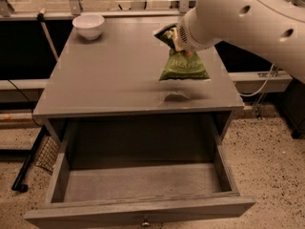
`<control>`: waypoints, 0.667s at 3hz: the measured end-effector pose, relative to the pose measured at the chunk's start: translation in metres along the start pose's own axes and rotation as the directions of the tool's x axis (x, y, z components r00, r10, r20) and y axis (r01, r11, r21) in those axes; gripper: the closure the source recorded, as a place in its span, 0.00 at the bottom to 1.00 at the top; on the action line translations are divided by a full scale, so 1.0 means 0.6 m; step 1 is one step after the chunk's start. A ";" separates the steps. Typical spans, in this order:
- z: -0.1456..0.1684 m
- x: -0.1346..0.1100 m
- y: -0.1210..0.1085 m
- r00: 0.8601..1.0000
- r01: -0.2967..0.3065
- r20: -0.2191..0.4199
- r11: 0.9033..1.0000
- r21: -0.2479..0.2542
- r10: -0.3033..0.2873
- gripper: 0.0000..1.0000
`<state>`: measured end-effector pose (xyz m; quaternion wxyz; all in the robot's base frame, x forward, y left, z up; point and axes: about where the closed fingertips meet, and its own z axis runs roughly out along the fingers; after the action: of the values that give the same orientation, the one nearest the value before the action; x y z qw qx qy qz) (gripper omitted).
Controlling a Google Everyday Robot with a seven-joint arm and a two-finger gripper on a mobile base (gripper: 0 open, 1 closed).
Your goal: Pick green jalapeno chip bag from top drawer and place on counter
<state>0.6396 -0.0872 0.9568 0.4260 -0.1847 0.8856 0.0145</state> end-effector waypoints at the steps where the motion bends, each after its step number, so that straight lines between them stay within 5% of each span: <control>1: 0.033 -0.020 0.002 1.000 -0.004 0.004 0.999 -0.039 0.004 1.00; 2: 0.032 -0.023 0.002 1.000 -0.004 0.007 0.999 -0.040 0.004 0.85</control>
Offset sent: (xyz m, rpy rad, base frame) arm 0.0202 0.0080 -0.0034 0.0250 0.0085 0.0258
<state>0.6616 -0.0782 0.9548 0.4254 -0.1914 0.8839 0.0338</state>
